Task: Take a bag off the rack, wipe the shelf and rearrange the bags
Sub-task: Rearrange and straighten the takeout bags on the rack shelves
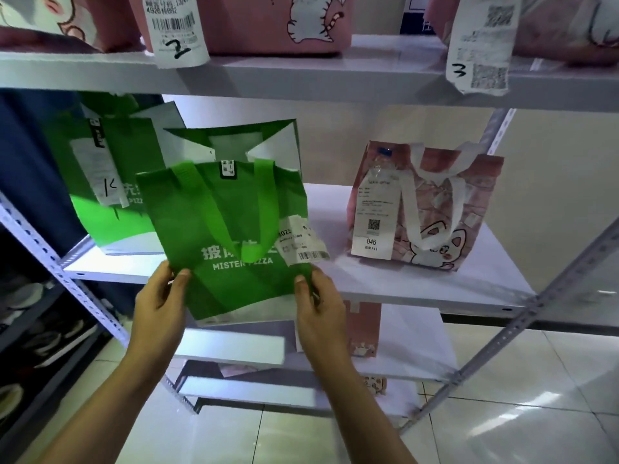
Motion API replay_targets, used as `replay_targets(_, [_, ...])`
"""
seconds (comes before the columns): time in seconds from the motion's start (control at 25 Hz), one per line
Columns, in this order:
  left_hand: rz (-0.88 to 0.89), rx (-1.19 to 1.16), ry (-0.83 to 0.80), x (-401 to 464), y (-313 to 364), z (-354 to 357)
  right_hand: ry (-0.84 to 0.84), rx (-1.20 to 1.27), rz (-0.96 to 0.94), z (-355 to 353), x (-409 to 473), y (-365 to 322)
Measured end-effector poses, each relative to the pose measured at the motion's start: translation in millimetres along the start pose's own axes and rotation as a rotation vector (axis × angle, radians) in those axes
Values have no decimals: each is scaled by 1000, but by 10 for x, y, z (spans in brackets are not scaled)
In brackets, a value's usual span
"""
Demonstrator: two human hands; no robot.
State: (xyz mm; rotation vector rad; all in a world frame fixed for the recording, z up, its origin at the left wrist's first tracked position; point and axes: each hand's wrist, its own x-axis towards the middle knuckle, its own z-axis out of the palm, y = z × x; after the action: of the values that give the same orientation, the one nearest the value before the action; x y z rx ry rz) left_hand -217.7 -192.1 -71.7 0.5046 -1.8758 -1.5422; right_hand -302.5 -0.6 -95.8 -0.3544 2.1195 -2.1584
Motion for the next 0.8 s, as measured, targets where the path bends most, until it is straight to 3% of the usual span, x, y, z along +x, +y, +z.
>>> replay_targets(0.28, [-60, -52, 154, -876, 29, -428, -63, -13, -67, 78, -861, 214])
replay_targets(0.44, [-191, 13, 306, -1343, -265, -725, -125, -64, -34, 181, -1274, 556])
replay_targets(0.64, [-348, 83, 317, -1718, -516, -735, -175, -111, 101, 336, -1545, 1185])
replay_targets(0.8, [-431, 105, 268, -1744, -1193, -809, -147, -116, 211, 450, -1564, 1657])
